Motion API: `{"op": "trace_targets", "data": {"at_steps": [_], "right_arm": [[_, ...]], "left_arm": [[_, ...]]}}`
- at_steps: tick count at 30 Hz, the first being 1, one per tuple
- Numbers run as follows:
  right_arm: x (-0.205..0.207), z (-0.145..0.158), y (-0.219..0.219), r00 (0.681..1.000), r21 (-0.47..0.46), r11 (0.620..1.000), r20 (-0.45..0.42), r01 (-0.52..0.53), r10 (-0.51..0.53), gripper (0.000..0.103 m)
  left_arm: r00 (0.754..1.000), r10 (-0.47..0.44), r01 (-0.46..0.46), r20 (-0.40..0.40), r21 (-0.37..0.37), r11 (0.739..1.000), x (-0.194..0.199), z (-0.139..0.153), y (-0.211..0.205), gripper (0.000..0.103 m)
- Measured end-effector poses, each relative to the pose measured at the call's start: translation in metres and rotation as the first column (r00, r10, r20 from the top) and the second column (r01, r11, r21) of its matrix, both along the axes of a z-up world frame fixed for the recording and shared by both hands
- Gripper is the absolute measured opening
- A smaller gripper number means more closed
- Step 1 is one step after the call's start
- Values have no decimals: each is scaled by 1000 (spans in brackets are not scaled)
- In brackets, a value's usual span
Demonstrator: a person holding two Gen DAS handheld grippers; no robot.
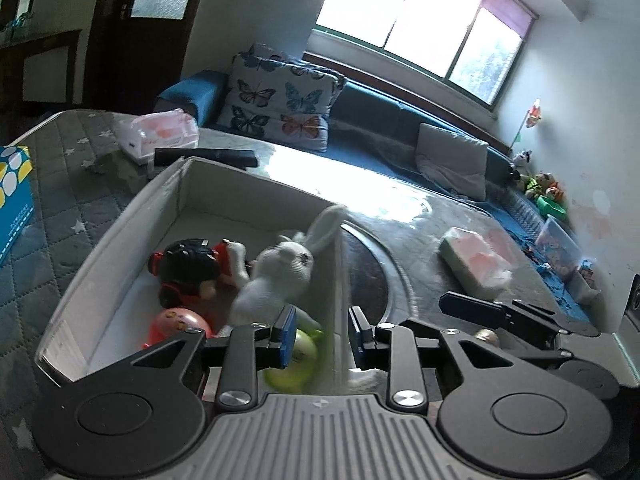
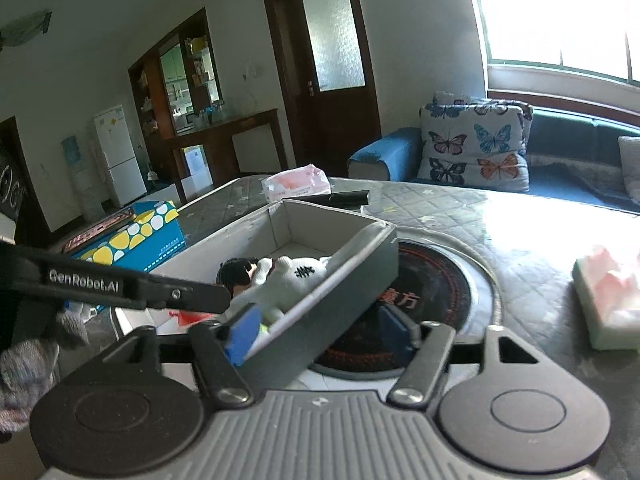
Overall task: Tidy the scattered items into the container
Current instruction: 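Withdraw both grippers from the box toward the tan peanut toy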
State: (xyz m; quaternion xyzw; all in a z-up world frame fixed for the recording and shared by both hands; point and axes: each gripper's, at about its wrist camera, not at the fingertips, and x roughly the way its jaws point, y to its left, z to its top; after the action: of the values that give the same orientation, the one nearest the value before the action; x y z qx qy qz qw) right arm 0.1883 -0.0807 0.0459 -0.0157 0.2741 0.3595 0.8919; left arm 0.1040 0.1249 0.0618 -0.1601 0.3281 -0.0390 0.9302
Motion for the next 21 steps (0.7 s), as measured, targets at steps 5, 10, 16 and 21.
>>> {"op": "trace_targets", "data": {"at_steps": [5, 10, 16, 21], "right_arm": [[-20, -2, -17, 1000, -17, 1000, 23, 6, -5, 71], [-36, -6, -36, 999, -36, 999, 38, 29, -27, 73], [-47, -13, -56, 997, -57, 996, 40, 67, -65, 76], [-52, -20, -70, 994, -58, 993, 30, 102, -100, 77]], "left_arm": [[999, -36, 36, -2, -3, 999, -7, -1, -21, 31], [998, -68, 68, -11, -8, 998, -10, -3, -40, 31], [994, -109, 109, -17, -12, 994, -13, -7, -60, 31], [990, -139, 138, -40, -13, 990, -10, -15, -74, 31]]}}
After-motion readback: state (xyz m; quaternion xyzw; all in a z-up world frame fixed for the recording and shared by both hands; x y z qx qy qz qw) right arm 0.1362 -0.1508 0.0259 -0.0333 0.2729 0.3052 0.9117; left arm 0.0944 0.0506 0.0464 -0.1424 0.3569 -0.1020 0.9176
